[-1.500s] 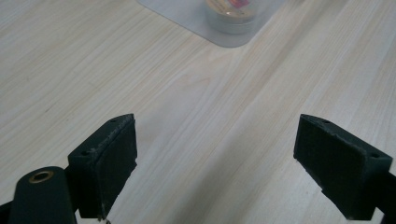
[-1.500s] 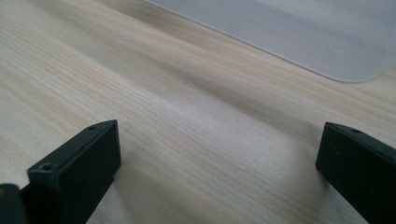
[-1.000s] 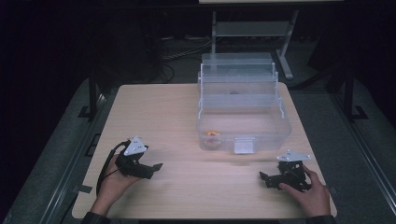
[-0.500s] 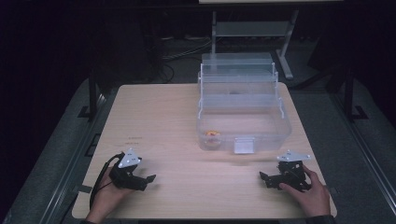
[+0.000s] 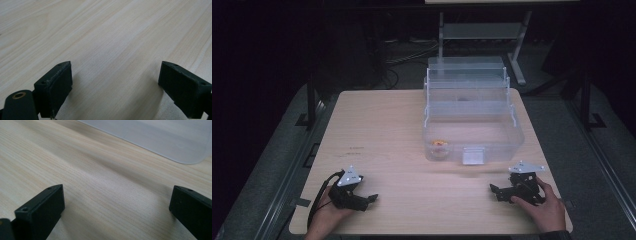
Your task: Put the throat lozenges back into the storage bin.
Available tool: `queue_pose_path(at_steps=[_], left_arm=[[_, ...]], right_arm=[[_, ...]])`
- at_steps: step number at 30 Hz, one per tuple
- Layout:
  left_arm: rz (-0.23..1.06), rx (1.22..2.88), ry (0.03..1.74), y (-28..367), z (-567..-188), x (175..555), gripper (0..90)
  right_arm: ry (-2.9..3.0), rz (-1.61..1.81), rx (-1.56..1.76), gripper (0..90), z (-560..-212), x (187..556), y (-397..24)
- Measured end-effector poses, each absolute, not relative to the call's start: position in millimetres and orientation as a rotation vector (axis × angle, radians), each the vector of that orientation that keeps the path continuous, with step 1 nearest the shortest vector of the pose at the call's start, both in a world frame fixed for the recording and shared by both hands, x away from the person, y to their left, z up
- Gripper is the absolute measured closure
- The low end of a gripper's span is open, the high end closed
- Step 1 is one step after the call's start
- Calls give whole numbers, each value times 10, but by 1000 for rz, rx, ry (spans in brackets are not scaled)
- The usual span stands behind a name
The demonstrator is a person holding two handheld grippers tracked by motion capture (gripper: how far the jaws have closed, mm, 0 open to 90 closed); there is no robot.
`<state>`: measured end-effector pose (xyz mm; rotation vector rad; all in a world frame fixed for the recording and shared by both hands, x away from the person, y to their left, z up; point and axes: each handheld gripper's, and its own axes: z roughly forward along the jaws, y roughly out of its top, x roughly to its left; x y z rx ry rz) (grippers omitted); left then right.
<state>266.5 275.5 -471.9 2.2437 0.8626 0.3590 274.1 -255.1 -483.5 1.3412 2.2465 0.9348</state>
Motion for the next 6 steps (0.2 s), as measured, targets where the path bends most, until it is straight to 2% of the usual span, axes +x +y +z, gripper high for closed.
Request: queue_pose_path(at_steps=[6], left_arm=[[362,2219,841,2781,-4745,2659,110]], right_arm=[[2247,935,1341,0,-4835,2741,-2551]])
